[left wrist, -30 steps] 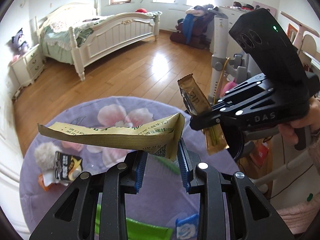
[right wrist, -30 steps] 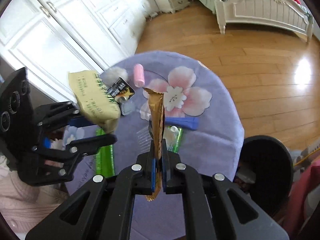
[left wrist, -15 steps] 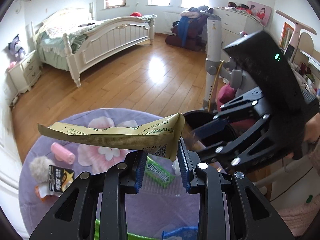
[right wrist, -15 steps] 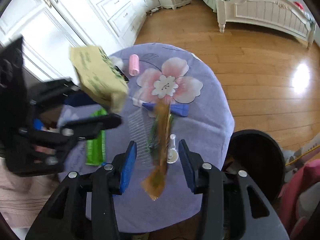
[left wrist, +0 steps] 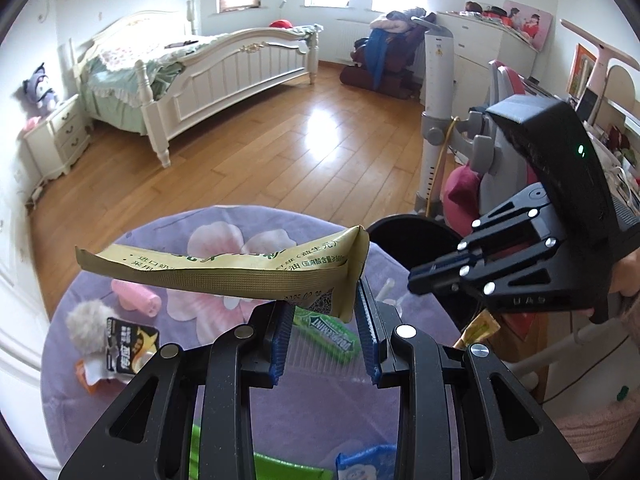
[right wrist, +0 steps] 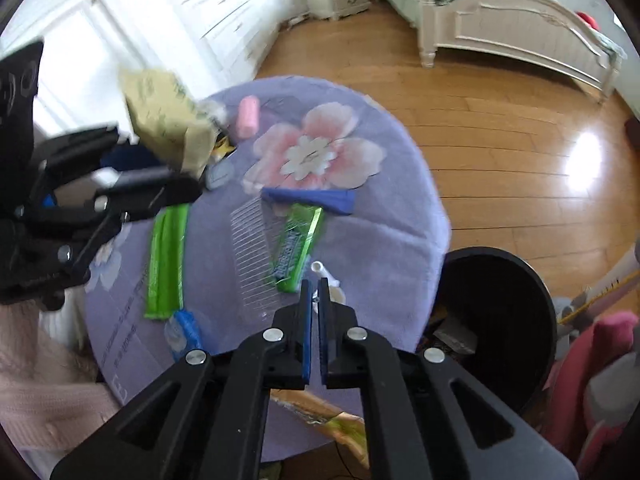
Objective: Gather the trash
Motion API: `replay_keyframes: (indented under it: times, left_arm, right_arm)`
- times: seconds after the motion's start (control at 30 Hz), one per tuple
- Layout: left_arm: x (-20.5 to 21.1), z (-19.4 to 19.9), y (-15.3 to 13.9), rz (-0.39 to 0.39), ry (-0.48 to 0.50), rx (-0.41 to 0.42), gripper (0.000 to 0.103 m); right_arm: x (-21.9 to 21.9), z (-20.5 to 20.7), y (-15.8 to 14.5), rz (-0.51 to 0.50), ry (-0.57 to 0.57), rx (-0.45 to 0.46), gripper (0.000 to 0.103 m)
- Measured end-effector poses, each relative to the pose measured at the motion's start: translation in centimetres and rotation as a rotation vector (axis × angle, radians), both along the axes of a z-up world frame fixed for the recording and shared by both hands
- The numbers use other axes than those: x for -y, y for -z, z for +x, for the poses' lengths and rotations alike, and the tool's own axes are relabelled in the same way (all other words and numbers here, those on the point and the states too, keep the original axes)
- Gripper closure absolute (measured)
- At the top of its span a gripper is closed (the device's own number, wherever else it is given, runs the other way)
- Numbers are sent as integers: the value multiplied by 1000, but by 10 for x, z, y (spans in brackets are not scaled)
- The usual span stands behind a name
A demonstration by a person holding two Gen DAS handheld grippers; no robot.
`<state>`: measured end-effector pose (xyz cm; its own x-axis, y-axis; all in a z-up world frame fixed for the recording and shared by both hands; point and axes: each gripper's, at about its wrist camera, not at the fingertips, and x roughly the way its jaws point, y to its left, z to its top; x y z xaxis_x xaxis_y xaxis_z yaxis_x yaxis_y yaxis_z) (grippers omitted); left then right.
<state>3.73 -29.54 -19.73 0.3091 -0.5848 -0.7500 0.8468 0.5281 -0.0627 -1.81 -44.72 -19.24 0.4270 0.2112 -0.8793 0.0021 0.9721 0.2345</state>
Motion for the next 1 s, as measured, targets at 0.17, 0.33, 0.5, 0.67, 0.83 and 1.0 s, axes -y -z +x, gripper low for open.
replay_keyframes:
  times: [0.17, 0.33, 0.5, 0.67, 0.83, 1.0]
  left_arm:
    - [29, -10, 8, 25, 78, -5, 73]
    - [96, -26, 20, 33, 237, -33, 73]
    - [168, -44, 35, 57, 353, -35, 64]
    - [199, -53, 39, 53, 365, -35, 44]
    - [200, -51, 38, 57, 366, -55, 39]
    - [161, -28, 22, 27, 284, -38, 39]
  right_arm:
    - [29, -19, -36, -94, 106, 68, 100]
    - [72, -45, -51, -178, 280, 72, 100]
    - [104, -66, -36, -285, 446, 3, 95]
    - [115, -77, -28, -331, 517, -30, 25]
    - [114, -83, -42, -349, 523, 24, 19]
    - [95, -79, -41, -239, 352, 39, 19]
